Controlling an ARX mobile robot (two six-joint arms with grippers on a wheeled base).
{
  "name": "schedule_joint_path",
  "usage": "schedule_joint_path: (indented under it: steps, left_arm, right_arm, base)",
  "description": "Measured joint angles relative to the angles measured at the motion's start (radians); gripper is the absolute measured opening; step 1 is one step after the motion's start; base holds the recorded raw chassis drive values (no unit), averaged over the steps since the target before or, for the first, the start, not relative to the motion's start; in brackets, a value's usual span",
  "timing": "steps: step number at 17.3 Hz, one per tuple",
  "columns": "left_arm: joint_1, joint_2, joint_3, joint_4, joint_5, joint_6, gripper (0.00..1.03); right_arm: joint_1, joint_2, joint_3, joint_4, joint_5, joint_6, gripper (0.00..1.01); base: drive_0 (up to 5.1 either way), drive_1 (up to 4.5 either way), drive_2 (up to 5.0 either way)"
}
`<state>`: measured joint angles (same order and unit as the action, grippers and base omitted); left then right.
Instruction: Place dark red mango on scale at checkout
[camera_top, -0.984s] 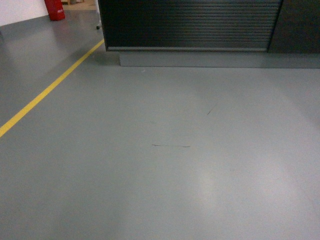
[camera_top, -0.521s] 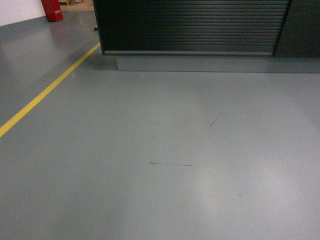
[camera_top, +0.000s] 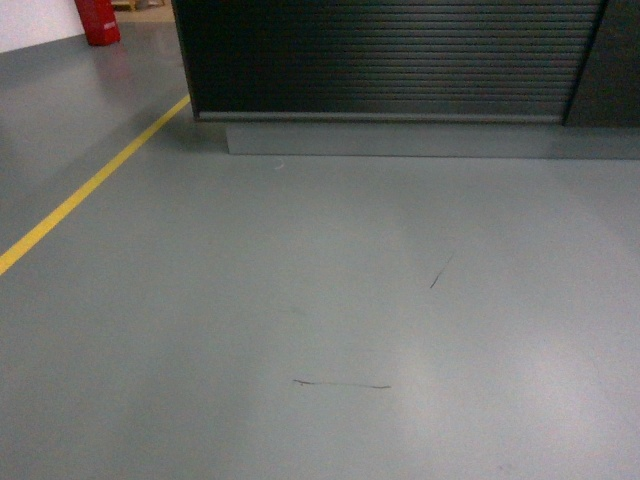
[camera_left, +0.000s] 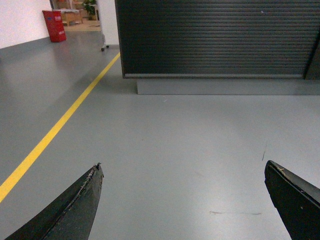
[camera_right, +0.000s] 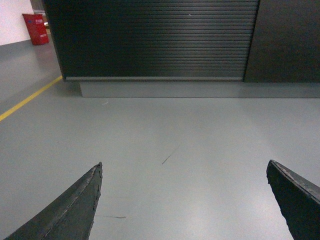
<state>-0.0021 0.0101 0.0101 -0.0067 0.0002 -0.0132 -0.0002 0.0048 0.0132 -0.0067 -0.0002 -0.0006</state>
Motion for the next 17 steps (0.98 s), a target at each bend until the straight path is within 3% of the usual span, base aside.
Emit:
schedule_joint_path:
  steps: [17]
  left_arm:
    - [0.000, 0.000, 0.000, 0.003, 0.000, 0.000, 0.98]
  right_arm:
    - [0.000, 0.000, 0.000, 0.004, 0.000, 0.000, 0.98]
  base:
    - [0.0, 3.60, -3.6]
